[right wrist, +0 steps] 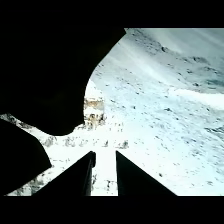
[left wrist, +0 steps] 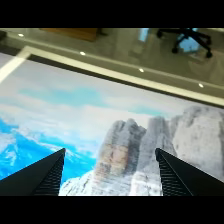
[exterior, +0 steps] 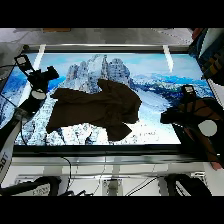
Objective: Fold the clothes and pants, and hang the long-sleeved shirts on hangers.
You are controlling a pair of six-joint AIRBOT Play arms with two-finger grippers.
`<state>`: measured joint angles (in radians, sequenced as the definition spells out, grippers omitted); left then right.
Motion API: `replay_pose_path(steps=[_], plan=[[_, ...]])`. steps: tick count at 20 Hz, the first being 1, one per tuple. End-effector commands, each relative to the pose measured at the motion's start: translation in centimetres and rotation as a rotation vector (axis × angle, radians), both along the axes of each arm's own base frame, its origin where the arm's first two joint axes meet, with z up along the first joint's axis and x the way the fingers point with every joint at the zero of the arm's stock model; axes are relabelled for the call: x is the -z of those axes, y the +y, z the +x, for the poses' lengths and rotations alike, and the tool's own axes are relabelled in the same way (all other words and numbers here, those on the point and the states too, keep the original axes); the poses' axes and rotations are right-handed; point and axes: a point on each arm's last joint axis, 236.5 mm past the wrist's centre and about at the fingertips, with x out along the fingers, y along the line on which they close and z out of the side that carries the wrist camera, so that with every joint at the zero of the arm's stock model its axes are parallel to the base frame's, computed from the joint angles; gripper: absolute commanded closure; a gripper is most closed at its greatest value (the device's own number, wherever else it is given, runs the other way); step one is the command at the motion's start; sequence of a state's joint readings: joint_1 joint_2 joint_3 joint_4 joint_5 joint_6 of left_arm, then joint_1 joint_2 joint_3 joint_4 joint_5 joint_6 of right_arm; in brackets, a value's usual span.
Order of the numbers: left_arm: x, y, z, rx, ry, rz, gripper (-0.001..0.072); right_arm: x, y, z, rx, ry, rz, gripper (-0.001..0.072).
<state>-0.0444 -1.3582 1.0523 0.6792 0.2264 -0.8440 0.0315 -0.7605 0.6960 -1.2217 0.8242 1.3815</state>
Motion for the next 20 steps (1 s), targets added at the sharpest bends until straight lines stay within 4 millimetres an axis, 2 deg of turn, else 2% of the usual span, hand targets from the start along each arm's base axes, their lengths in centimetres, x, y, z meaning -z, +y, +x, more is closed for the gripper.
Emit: replay_pose_path(steps=[1, 2, 4, 6, 8, 10, 11, 13, 16, 20], plan=[[-0.5, -2.2, -1.8, 0.158, 0.09, -0.031, 0.0055, 1.2, 2.1, 1.8, 0.075, 0.019, 0.186, 0.0502], [-0.6, -2.6, -2.7, 0.21, 0.126, -0.05, 0.0056, 2.6, 2.5, 2.0, 0.075, 0.063, 0.205, 0.0477], [-0.5, -2.7, -4.9, 0.299, 0.205, -0.085, 0.0056, 5.7, 4.0, 1.7, 0.053, 0.176, 0.258, 0.0367], [0.7, -1.9, -7.7, 0.36, 0.32, -0.114, 0.0062, 8.1, 6.3, 0.7, -0.056, 0.284, 0.306, 0.0364], [3.3, 0.4, -11.1, 0.338, 0.496, -0.137, 0.0062, 9.4, 8.0, 0.6, -0.137, 0.348, 0.347, 0.0364], [7.4, 3.7, -15.7, 0.259, 0.744, -0.156, 0.0062, 10.5, 8.0, 1.8, -0.144, 0.375, 0.338, 0.0351], [8.9, 5.0, -17.8, 0.222, 0.85, -0.164, 0.0061, 11.3, 7.7, 2.3, -0.148, 0.39, 0.318, 0.03], [11.0, 7.0, -21.2, 0.185, 0.996, -0.166, 0.0062, 12.7, 7.6, 2.7, -0.149, 0.449, 0.308, 0.0299], [12.8, 8.4, -23.3, 0.147, 1.06, -0.212, 0.0062, 14.5, 8.1, 2.9, -0.134, 0.518, 0.346, 0.0299], [16.2, 7.8, -25.8, 0.152, 1.14, -0.265, 0.0063, 15.3, 9.6, 3.5, -0.093, 0.567, 0.452, 0.0299]])
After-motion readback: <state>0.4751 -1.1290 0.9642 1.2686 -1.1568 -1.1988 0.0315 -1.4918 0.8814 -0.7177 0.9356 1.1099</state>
